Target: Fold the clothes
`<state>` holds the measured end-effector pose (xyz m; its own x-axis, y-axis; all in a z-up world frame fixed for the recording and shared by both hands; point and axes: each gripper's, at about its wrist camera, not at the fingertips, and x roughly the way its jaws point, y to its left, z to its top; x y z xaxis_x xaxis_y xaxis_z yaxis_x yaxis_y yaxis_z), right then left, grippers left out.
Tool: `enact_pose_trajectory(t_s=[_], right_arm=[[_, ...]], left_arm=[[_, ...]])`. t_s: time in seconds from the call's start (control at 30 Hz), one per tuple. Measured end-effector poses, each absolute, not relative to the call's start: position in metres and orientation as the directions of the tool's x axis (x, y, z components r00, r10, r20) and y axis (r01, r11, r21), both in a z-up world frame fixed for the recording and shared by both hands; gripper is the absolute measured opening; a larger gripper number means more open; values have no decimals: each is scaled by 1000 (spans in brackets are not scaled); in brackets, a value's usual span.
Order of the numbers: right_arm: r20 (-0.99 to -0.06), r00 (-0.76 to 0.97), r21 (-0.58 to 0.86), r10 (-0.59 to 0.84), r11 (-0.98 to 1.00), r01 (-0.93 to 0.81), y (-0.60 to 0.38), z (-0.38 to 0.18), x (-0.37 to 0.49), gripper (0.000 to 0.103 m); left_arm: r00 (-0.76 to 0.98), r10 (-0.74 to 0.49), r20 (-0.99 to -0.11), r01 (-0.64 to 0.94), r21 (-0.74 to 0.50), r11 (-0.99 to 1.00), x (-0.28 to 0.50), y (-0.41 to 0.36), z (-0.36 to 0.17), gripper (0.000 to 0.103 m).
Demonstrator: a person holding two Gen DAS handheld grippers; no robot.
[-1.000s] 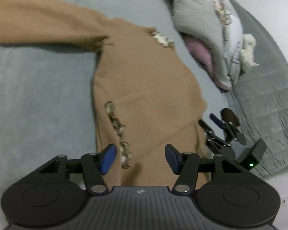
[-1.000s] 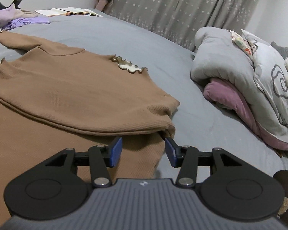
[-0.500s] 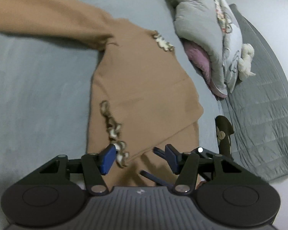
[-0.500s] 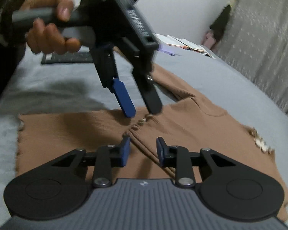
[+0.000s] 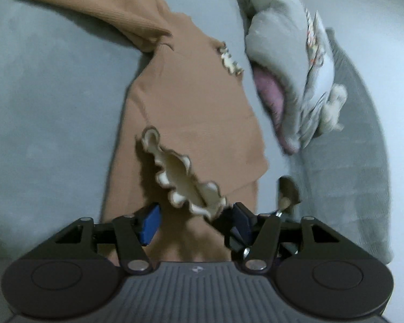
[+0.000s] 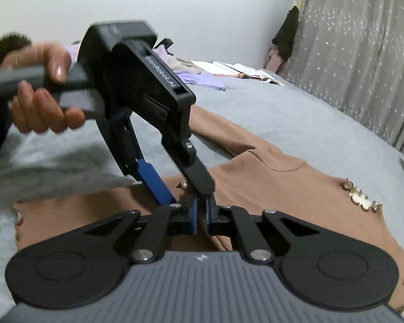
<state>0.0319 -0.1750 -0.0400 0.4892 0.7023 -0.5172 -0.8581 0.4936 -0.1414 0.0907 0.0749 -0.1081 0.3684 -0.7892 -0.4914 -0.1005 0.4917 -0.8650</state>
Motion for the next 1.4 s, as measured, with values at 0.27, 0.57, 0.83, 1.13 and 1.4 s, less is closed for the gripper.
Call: enact_pose_trajectory(t_s=[0.27,0.57,0.83,1.13,1.4], right_arm=[[-505,549,-114,667,579,-808,-196,-31,38,21],[-516,844,-329,147,876,-353,-311,-40,102,29],[-561,817,-354,131,855,-380,-316,-71,124,29],[-574,812,-463,-105,860,-217,-341,-85,132,1],[-510,858,-249,55,946,-209,-349,-48,117,8]], left_arm=[[511,-751,-417,-50,-887,459,88,80,-98,7],[618,-710,-337,48,-886,462,78,99,-57,7],[600,-703,-381,29,-868,495,79,93,-63,7],[497,-624,-603,-47,-737,674,73,83,-91,6],[491,-544,-680,58,-598,799,64,72,-79,17]])
